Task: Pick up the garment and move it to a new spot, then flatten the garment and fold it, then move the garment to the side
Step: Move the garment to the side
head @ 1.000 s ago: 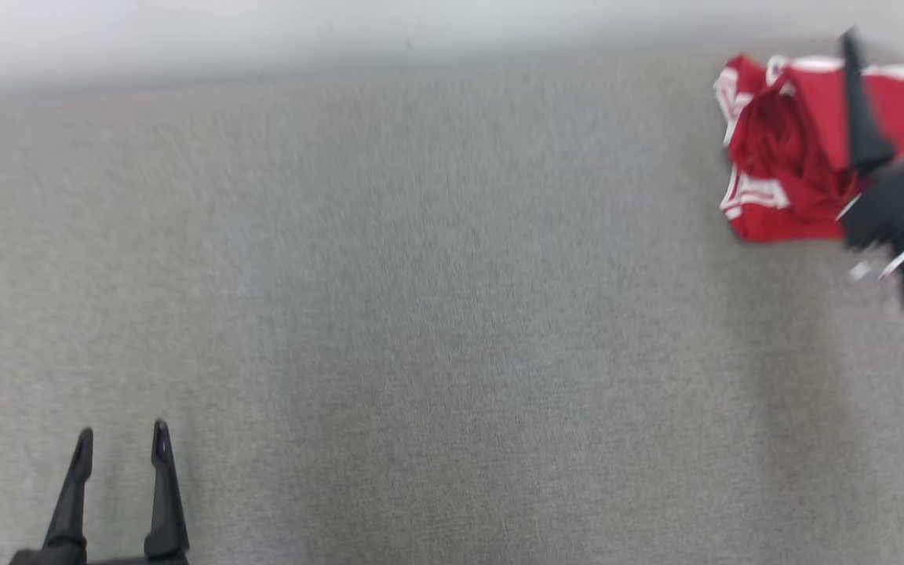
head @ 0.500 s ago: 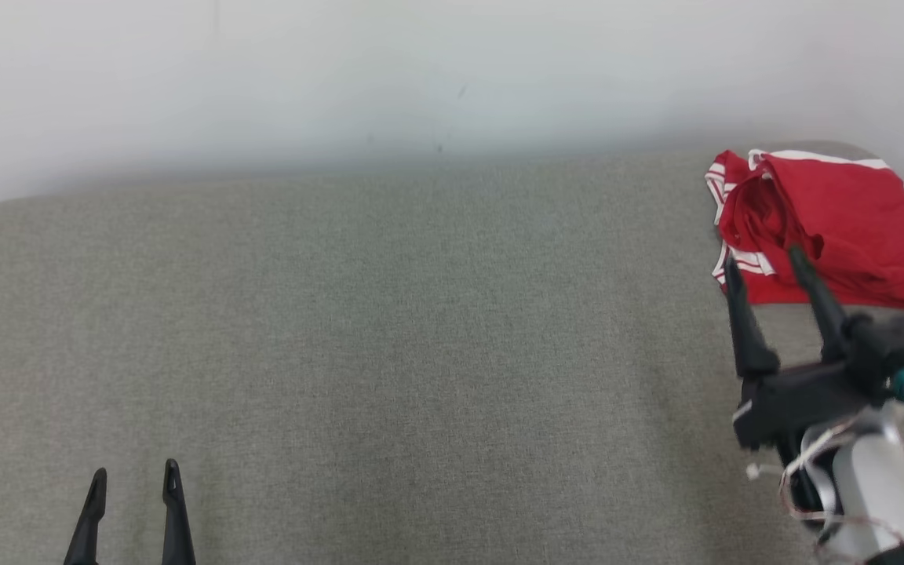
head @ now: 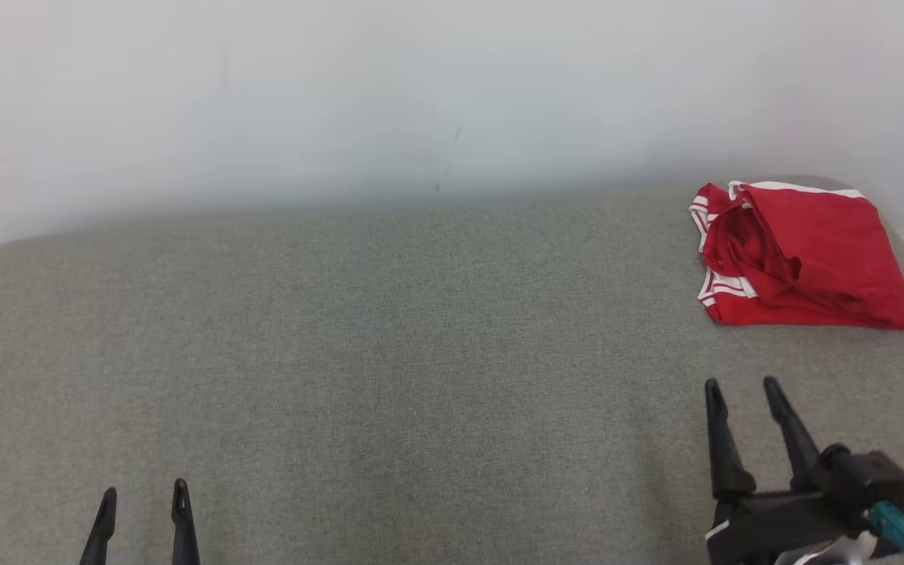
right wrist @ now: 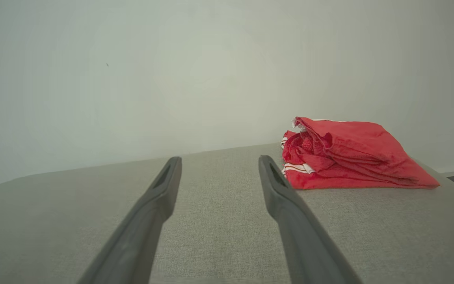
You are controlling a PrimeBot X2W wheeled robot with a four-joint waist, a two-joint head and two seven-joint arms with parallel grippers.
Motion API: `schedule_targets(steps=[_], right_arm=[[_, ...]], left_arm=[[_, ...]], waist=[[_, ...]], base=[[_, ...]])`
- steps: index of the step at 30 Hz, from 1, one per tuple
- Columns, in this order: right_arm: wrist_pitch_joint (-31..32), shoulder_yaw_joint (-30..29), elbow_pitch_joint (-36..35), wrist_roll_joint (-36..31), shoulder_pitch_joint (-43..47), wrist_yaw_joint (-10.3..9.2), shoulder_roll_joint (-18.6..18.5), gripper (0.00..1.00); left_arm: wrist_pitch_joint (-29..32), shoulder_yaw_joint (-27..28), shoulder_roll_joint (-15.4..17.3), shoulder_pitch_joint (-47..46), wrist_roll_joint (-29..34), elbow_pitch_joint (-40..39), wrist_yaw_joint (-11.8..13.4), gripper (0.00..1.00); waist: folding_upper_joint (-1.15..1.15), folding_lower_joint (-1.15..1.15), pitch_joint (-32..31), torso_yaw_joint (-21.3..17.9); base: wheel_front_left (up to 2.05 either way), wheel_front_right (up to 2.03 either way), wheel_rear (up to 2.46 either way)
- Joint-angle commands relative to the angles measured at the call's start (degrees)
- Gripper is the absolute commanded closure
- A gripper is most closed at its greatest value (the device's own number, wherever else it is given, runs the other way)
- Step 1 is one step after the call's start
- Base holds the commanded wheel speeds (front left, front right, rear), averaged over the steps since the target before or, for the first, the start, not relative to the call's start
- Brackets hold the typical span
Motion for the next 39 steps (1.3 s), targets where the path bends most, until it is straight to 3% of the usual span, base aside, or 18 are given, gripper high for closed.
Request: schedule_targets(steps=[1, 39], right_arm=[[-0.62, -0.08, -0.44, 0.14, 1.28, -0.17, 0.86, 0.00], [-3.19, 2.19, 2.63, -1.92, 6.64, -0.17, 5.41, 0.00]], left_arm=[[-0.18, -0.12, -0.10, 0.43, 0.08, 0.17, 0.29, 0.00], [-0.18, -0.42, -0.07, -1.13, 1.96, 5.28, -0.19, 0.00]], waist=[[0.01, 0.01, -0.27, -0.06], [0.01, 0.01, -2.17, 1.68]], base=[[0.00, 0.00, 0.00], [0.00, 0.00, 0.00]])
